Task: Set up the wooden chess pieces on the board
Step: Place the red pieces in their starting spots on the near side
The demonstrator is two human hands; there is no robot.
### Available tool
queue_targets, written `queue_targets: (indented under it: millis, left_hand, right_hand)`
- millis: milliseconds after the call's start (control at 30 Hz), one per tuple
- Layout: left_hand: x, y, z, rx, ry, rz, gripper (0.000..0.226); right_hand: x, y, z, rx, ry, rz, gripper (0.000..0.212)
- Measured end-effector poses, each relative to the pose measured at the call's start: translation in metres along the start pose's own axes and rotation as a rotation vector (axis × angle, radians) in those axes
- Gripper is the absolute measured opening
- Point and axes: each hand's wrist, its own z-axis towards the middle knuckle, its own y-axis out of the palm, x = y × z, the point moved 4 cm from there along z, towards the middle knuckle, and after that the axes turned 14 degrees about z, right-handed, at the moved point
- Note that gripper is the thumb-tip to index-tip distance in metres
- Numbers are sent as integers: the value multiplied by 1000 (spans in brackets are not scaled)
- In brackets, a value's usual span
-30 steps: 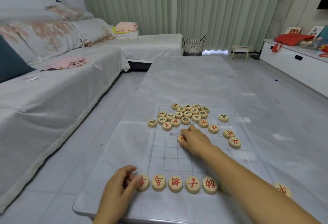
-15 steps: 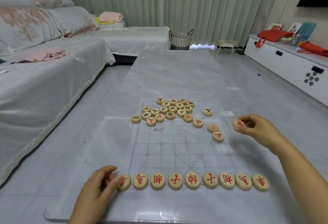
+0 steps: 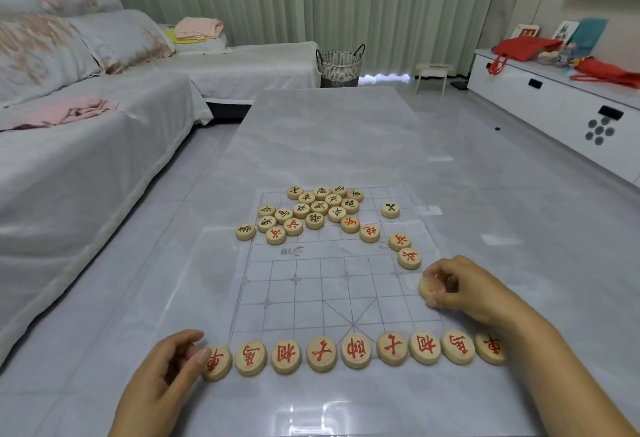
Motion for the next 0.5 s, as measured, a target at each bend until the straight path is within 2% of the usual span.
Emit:
queue_targets:
  millis: [133, 234, 300, 367, 434, 500]
  left_hand:
    - [5, -1, -1, -7, -32, -11, 32]
    - [16, -8, 0, 59, -56, -15, 28]
    - [31, -13, 4, 152, 5, 76, 29]
    - [52, -9, 15, 175, 90, 111, 29]
    - [80, 9, 34, 73, 170, 99, 26]
    - [115, 39, 55, -105, 269, 165, 21]
  right_hand:
    - [2, 0, -1, 2, -20, 2, 31]
    - [4, -1, 0, -8, -31, 27, 31]
    - [6, -1, 1, -6, -40, 36, 32]
    - [7, 0, 0, -5, -51, 43, 33]
    - [8, 0, 0, -6, -58, 49, 34]
    - [9, 1, 1, -6, -57, 50, 34]
